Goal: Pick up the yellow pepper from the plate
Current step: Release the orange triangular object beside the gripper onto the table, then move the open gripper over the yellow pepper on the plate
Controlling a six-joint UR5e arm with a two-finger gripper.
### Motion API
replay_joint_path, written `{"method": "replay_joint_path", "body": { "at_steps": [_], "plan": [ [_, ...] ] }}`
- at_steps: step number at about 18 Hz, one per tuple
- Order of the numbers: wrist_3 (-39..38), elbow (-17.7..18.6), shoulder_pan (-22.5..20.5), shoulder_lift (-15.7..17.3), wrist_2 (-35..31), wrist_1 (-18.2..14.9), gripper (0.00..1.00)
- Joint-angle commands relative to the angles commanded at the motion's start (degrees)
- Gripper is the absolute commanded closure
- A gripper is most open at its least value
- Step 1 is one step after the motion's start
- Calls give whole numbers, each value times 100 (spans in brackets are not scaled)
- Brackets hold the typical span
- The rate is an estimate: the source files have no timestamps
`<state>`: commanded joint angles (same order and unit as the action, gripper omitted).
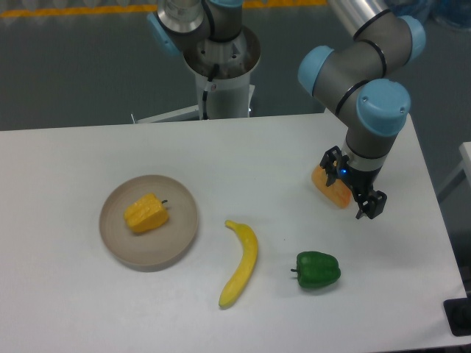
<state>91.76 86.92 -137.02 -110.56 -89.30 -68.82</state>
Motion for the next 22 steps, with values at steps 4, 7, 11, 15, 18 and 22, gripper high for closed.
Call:
{"method": "replay_joint_path", "body": {
  "at_steps": [4,7,11,15,18,22],
  "plan": [
    [0,0,17,-26,0,9,0],
    [-35,0,26,-27,52,18,0],
    [-245,87,88,52,289,9,0],
    [-1237,114,526,175,360,-26,0],
    [-1852,333,1018,377,369,-9,0],
    [-2520,702,1598,544,369,0,0]
  ]
}}
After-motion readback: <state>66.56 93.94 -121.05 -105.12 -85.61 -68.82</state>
